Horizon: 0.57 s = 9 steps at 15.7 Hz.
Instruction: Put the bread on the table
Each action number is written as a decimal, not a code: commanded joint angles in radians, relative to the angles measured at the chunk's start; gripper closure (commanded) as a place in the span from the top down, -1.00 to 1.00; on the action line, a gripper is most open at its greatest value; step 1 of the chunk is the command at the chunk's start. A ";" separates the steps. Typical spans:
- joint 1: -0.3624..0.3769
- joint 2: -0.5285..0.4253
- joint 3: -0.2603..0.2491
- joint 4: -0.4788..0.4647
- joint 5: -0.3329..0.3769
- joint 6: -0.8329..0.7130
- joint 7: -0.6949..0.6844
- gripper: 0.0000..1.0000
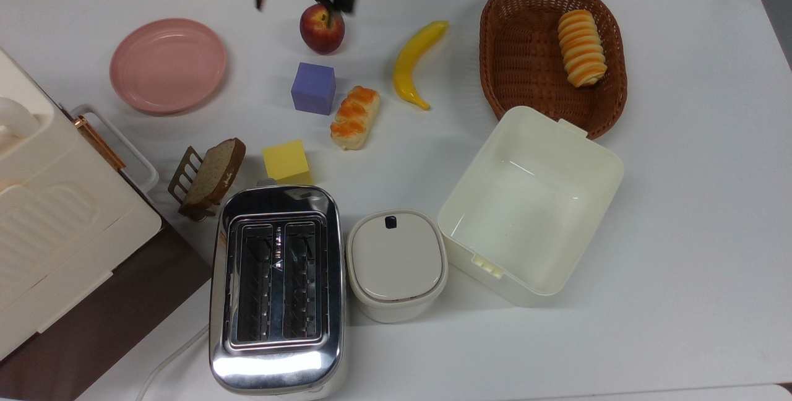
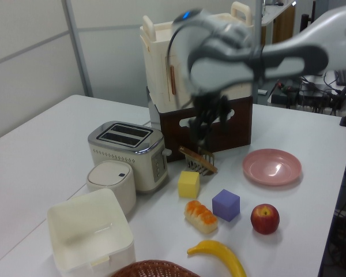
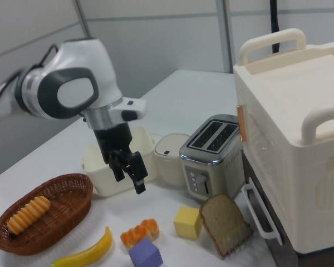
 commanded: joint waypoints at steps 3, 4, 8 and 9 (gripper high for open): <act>-0.184 -0.012 0.073 0.124 0.133 -0.147 -0.130 1.00; -0.210 -0.013 0.091 0.124 0.136 -0.150 -0.131 1.00; -0.224 -0.006 0.100 0.120 0.134 -0.143 -0.127 1.00; -0.226 -0.007 0.099 0.120 0.136 -0.138 -0.124 1.00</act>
